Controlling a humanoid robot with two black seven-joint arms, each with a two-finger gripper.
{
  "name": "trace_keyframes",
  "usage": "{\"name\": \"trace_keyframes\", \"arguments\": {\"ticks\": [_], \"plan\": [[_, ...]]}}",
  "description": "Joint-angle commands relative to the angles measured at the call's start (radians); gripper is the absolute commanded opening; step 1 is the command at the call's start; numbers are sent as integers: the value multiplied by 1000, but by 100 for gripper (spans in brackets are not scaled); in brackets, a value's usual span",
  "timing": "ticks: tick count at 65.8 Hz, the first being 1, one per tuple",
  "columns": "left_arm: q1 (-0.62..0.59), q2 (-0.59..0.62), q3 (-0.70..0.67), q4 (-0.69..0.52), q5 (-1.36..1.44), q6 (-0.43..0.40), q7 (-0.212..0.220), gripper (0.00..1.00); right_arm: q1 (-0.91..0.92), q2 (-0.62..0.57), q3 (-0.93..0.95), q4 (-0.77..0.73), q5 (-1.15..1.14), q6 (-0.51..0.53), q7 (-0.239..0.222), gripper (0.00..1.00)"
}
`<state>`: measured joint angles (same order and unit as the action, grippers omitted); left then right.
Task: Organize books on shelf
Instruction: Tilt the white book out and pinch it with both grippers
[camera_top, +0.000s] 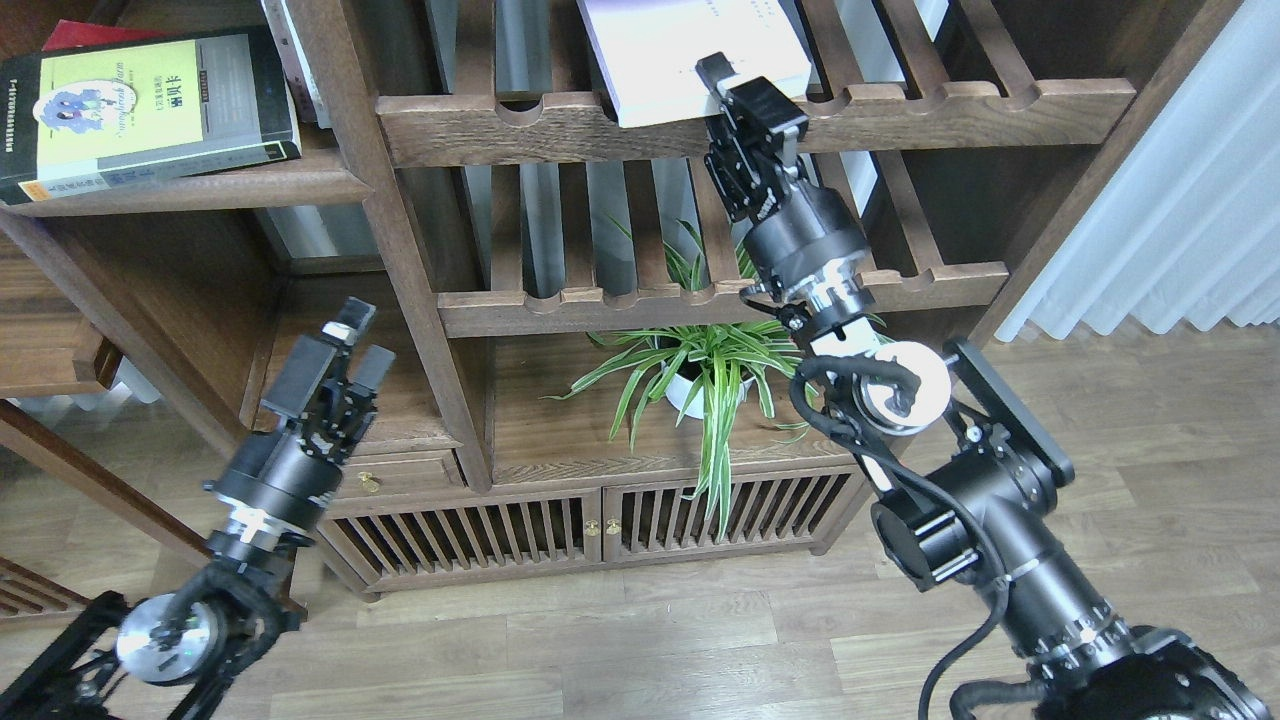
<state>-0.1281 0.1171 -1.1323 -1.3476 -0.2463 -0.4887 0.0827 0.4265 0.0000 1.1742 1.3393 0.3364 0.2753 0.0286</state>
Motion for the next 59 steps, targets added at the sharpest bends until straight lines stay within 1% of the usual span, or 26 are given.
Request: {"name": "trace_keyframes", "arguments": {"ticks": [1,4,7,10,11,13,17,18,19,22,29,34,38,39,49,56,59], "plan": [[-8,-43,8,-8,-1,0,6,96,-74,0,-2,67,16,47,-6,4],[-8,-45,13,-10,-1,0,8,96,-104,0,-2,90,18,58,-9,4],[-10,-42,23,-10,-2,0,8,96,-140,0,-2,110,18,80,-22,4],[-15,-42,28,-10,-2,0,8,96,-173,0,-2,121,20,110,-47,4],[-21,-42,29,-10,-4,0,6,96,-192,0,-2,129,23,128,-67,4],[-25,-42,29,-11,-5,0,6,96,-206,0,-2,133,24,142,-81,4],[-41,-42,32,-13,-13,0,6,96,-259,0,-5,152,27,206,-136,4],[-41,-42,32,-13,-13,0,6,96,-264,0,-7,155,27,212,-139,4],[-44,-42,34,-16,-14,0,6,96,-281,0,-8,161,27,213,-151,4],[-47,-42,37,-25,-14,0,5,96,-313,0,-13,173,29,213,-168,4],[-50,-40,40,-33,-16,0,5,96,-354,0,-18,178,29,213,-182,4],[-48,-34,48,-33,-16,0,6,96,-384,0,-25,178,29,213,-210,4],[-51,-33,55,-33,-16,0,9,95,-411,0,-45,178,27,213,-251,4],[-56,-28,59,-33,-16,0,17,95,-428,0,-57,178,29,213,-280,4],[-74,19,82,-33,-16,0,19,94,-454,-9,-64,176,27,213,-292,4],[-79,82,117,-33,-18,0,32,90,-469,-18,-85,173,27,213,-312,5],[-82,107,134,-33,-18,0,32,89,-473,-28,-97,170,27,213,-315,5]]}}
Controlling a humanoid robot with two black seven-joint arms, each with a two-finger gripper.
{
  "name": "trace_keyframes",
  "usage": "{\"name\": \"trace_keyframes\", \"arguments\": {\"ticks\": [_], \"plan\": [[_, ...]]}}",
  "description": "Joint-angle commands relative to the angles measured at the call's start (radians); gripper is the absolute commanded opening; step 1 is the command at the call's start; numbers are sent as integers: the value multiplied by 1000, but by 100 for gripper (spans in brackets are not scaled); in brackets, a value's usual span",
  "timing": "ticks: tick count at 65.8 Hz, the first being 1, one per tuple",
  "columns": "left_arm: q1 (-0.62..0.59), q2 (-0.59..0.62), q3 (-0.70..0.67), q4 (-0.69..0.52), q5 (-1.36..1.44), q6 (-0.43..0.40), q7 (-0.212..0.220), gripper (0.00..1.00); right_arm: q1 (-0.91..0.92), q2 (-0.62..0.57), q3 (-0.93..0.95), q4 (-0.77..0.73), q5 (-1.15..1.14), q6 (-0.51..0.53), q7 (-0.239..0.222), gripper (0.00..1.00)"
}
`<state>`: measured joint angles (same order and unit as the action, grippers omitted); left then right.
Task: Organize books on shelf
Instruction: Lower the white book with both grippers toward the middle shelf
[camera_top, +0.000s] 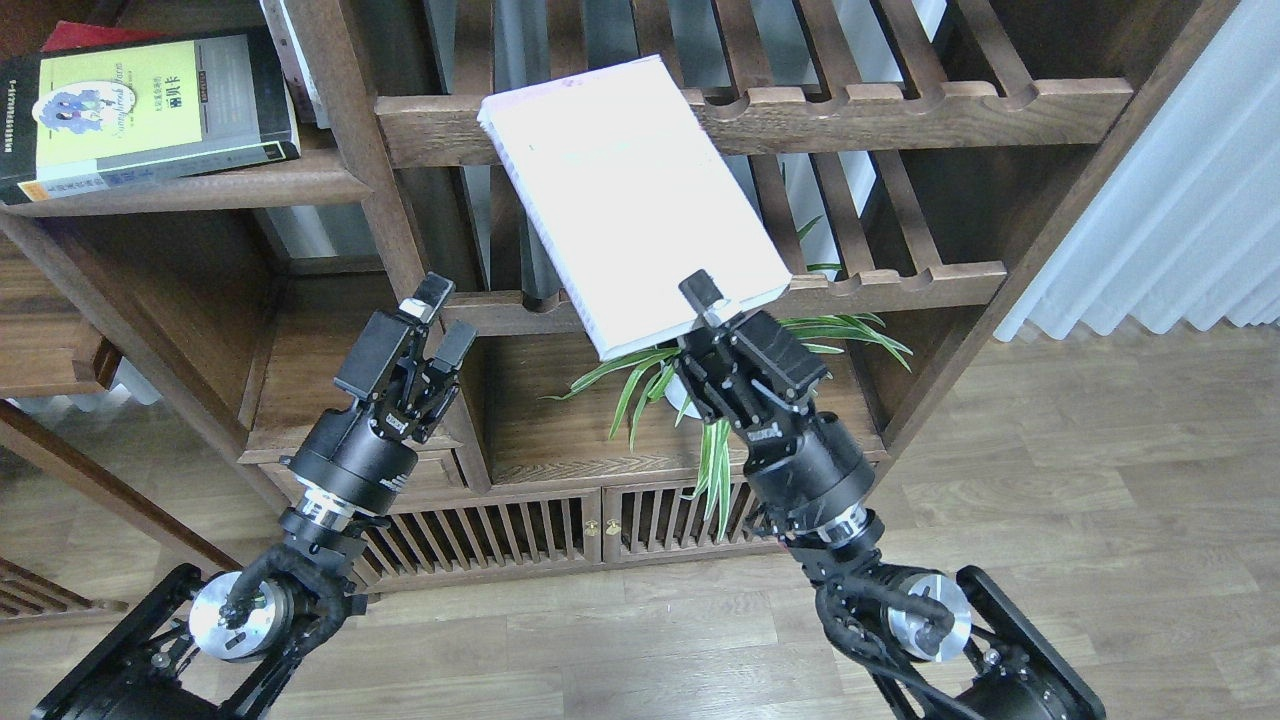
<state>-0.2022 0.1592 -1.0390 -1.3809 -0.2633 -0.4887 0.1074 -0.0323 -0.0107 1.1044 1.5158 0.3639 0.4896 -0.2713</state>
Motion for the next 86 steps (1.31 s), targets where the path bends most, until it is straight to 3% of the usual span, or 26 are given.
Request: {"name": "trace_keyframes", "arguments": {"ticks": [1,21,56,86], "plan": [[-10,75,50,0,-1,0,9,89,-14,-21,-32,-6,0,-1,-16,5],[-2,151,74,0,-4,0,3,90,-37,-40,-64,-32,-2,-1,-19,5],[33,135,145,0,-11,0,-6,91,-54,-35,-66,-137,-8,-1,-22,5],[89,99,247,0,-48,0,-57,91,-83,-25,-181,-149,-3,-1,-20,5]]}}
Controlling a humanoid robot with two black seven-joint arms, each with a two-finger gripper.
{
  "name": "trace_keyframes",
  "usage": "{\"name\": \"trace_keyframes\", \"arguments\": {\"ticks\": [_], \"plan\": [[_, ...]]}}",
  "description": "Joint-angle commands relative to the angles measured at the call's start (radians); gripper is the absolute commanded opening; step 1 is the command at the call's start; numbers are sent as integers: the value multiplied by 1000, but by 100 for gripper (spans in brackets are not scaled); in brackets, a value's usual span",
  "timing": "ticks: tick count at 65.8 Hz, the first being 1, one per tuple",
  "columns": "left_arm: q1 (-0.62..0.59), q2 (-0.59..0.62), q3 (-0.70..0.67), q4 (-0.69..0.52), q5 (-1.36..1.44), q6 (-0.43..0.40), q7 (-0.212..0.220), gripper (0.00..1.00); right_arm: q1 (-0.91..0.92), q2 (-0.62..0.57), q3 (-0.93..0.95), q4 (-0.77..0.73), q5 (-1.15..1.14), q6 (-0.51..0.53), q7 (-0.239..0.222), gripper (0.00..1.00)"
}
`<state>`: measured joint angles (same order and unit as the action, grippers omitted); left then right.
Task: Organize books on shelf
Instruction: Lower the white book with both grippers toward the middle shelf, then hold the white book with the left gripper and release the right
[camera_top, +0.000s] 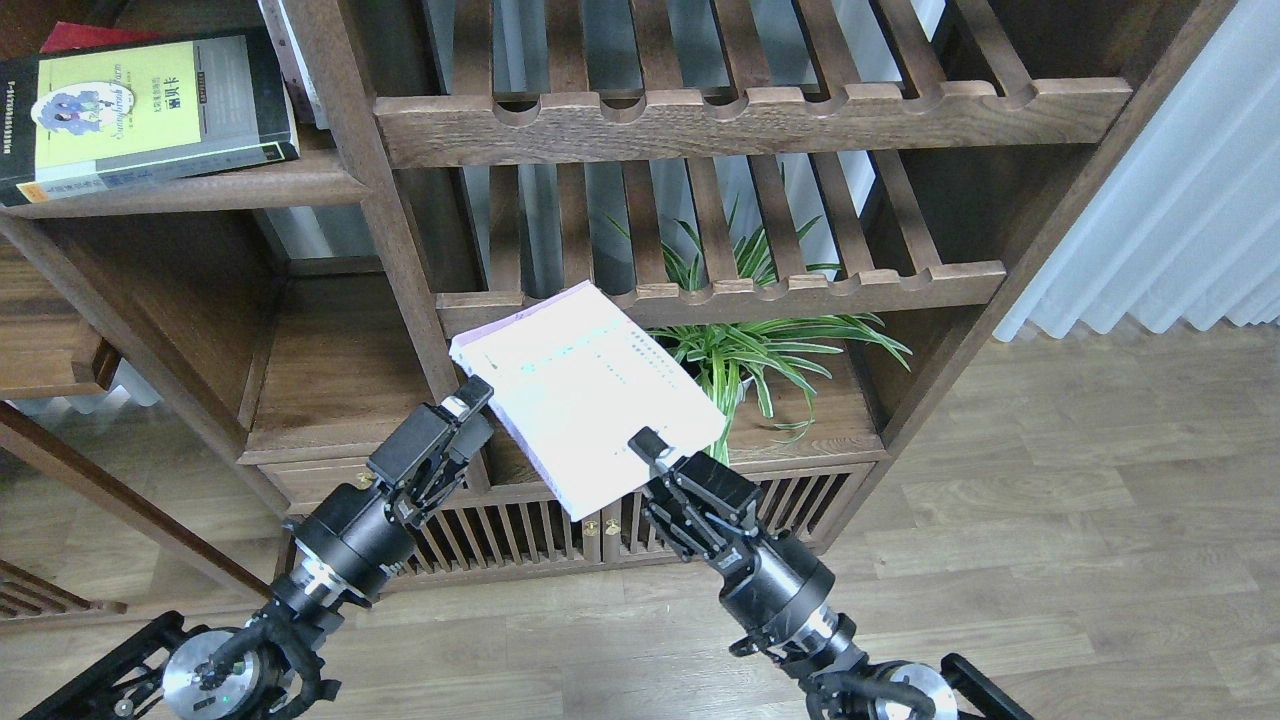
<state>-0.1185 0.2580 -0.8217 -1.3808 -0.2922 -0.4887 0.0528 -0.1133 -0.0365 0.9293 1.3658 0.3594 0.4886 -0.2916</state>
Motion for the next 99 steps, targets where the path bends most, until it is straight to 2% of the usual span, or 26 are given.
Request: {"name": "trace_keyframes", "arguments": {"ticks": [1,18,68,81,90,93,95,99], "plan": [[7,0,33,0,-19,0,-2,91,-2,1,-7,-1,1,0,0,5],[22,-43,53,0,-22,0,-2,90,-3,0,-20,-1,-2,0,0,6],[22,-52,47,0,-22,0,-2,83,-17,0,-15,-33,0,0,2,6],[20,-52,47,0,-24,0,-4,70,-17,0,-17,-40,3,0,2,6],[13,-52,47,0,-22,0,-2,57,-16,3,-17,-40,3,0,2,6],[13,-45,47,0,-22,0,2,44,-16,3,-18,-40,4,0,2,7],[13,-45,47,0,-22,0,2,39,-16,3,-18,-40,4,0,2,7],[11,-45,47,0,-22,0,1,24,-16,3,-18,-40,4,0,2,7]]}}
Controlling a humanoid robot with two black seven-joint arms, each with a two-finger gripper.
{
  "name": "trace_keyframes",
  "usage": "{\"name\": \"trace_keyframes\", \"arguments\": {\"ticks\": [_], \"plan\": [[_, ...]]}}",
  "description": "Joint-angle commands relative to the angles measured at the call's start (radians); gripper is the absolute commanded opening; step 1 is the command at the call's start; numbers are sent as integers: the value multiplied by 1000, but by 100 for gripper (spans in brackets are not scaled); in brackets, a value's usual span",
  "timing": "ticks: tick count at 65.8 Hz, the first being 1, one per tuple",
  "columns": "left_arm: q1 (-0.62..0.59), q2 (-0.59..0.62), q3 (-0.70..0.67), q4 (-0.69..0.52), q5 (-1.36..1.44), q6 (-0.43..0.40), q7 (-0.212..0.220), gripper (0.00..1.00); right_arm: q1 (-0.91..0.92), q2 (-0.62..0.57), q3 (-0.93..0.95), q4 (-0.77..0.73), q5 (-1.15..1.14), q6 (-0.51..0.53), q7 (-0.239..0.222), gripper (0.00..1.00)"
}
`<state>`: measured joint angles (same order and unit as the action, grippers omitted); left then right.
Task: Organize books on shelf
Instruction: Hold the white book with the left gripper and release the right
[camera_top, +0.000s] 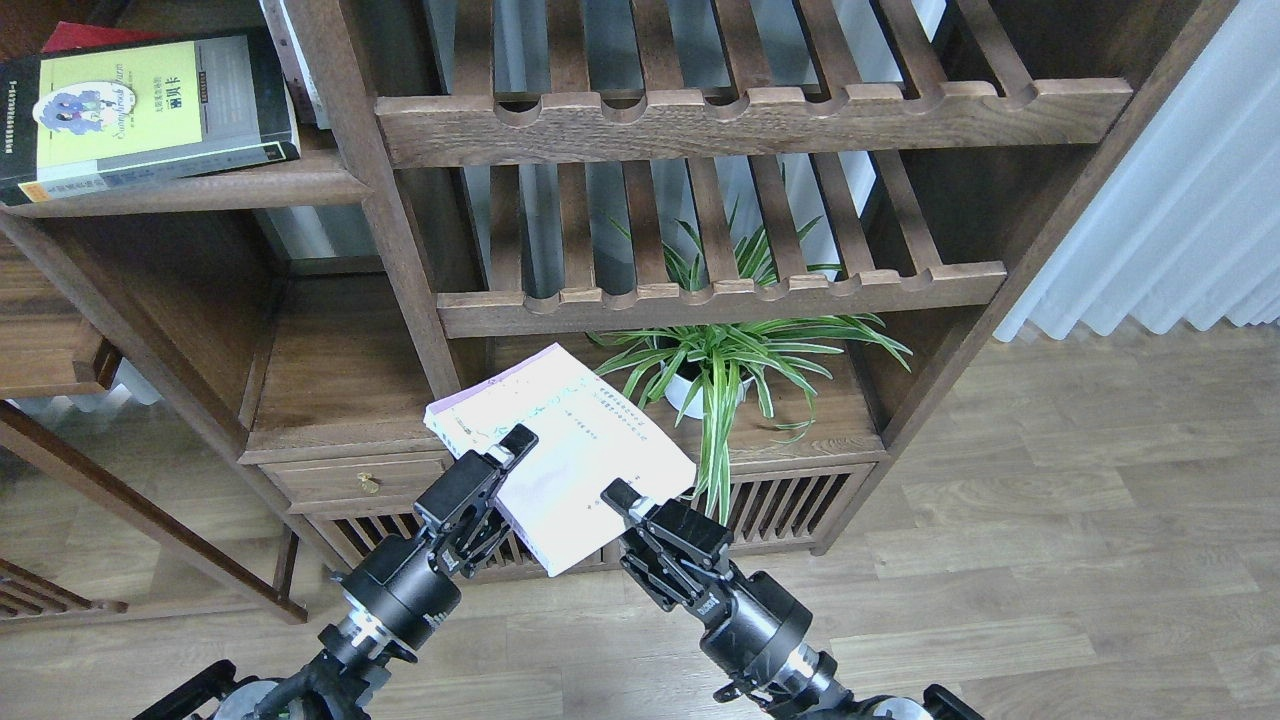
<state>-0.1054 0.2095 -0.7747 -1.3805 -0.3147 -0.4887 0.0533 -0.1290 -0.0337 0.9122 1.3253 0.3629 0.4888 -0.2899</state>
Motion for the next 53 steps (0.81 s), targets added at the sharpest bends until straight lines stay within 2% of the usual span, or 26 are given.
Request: {"name": "trace_keyframes", "arguments": {"ticks": [1,3,5,32,39,40,53], "plan": [[-2,4,0,0,0,0,0,21,0,0,-1,0,1,0,0,7],[-2,4,2,0,0,0,0,8,0,0,-1,0,1,0,0,7],[-5,-1,2,0,0,0,2,6,0,2,-1,0,1,0,0,7],[-19,13,2,0,3,0,5,6,0,3,-3,0,1,0,1,12],[-17,13,3,1,3,0,5,6,0,5,-4,0,-1,0,1,25],[-17,13,3,1,3,0,5,6,0,3,-3,2,-1,0,8,31],[-13,16,5,3,5,0,8,6,-23,15,-4,9,-7,0,17,50]]}}
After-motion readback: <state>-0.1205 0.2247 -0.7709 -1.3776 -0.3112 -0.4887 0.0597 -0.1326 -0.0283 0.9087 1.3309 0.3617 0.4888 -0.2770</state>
